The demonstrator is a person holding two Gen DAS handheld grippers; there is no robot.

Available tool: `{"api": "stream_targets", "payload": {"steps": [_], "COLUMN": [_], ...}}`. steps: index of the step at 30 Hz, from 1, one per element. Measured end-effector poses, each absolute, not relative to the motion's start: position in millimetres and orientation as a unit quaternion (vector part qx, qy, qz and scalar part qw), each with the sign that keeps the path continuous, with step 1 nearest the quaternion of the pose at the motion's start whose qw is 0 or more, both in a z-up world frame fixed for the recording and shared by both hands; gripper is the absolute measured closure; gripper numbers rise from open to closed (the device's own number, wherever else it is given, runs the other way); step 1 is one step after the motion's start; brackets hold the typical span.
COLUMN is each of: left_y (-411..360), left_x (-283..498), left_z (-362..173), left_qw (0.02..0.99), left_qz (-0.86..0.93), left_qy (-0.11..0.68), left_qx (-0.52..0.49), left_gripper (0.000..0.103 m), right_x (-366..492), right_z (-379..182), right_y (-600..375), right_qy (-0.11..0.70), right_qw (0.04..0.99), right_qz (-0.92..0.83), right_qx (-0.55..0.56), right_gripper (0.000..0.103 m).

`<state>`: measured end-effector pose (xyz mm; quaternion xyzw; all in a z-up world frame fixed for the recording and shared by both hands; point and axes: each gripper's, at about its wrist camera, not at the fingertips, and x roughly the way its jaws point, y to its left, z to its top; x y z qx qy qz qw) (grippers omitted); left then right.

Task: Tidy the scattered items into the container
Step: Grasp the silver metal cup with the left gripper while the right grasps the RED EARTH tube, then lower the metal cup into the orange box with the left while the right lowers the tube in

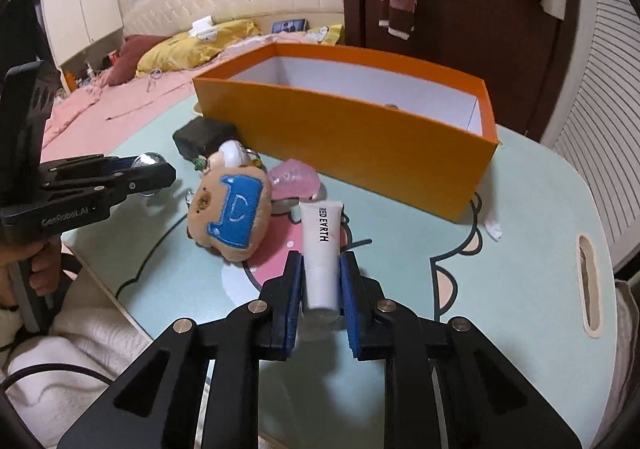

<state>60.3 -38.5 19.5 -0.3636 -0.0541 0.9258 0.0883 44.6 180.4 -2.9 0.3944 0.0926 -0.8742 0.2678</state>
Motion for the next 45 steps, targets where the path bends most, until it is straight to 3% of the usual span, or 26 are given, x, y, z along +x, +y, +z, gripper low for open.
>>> {"api": "stream_targets", "payload": {"steps": [19,31,43,45], "left_y": [-28,-15,-4,-4], "left_x": [58,3,-37,-38], "left_z": [62,90,70,67], "left_qw": [0.105,0.111,0.105,0.103], "left_qz": [0.939,0.944,0.934,0.933], "left_qy": [-0.049,-0.049,-0.058,-0.061], "left_qx": [-0.322,-0.306,-0.337,-0.34], "left_gripper": [0.075,0.075,0.075,0.068], "right_x": [50,18,-34,-38], "right_z": [50,70,61,55], "right_y": [202,201,188,188], "right_qy": [0.02,0.016,0.003,-0.003], "right_qw": [0.287,0.27,0.257,0.254], "right_qz": [-0.901,-0.912,-0.911,-0.91], "right_qx": [0.324,0.309,0.322,0.326], "right_gripper": [0.083,0.083,0.083,0.082]}}
